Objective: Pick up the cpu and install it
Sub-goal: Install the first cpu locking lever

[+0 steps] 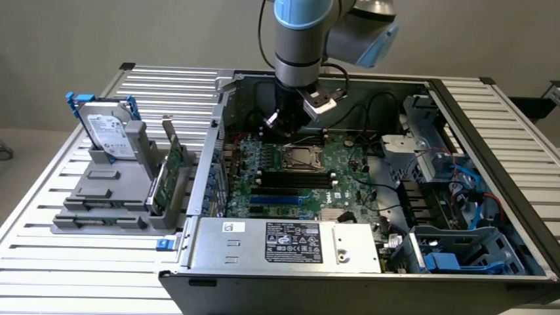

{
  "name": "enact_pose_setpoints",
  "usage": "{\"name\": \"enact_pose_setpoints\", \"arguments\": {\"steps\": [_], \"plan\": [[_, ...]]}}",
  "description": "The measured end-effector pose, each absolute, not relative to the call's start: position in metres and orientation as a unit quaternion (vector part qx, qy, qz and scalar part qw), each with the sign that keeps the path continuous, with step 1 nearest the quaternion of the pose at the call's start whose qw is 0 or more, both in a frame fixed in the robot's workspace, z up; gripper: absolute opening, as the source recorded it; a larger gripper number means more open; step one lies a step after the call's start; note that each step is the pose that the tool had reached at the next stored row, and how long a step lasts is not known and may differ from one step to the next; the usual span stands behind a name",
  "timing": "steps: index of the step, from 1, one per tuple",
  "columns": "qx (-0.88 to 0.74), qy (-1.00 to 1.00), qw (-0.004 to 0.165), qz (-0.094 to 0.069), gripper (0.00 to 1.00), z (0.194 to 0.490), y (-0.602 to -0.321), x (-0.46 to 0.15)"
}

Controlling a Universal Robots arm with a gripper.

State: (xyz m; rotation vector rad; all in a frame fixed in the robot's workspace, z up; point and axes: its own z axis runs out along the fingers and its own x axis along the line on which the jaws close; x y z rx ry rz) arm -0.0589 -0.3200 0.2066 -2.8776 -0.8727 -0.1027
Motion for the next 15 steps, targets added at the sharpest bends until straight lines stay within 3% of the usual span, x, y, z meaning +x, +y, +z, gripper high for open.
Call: {"name": "enact_pose_setpoints", "arguments": {"steps": [15], "plan": [[-0.954,-0.289,0.066,-0.034,0.11,0.2045,-0.32,-0.049]]}}
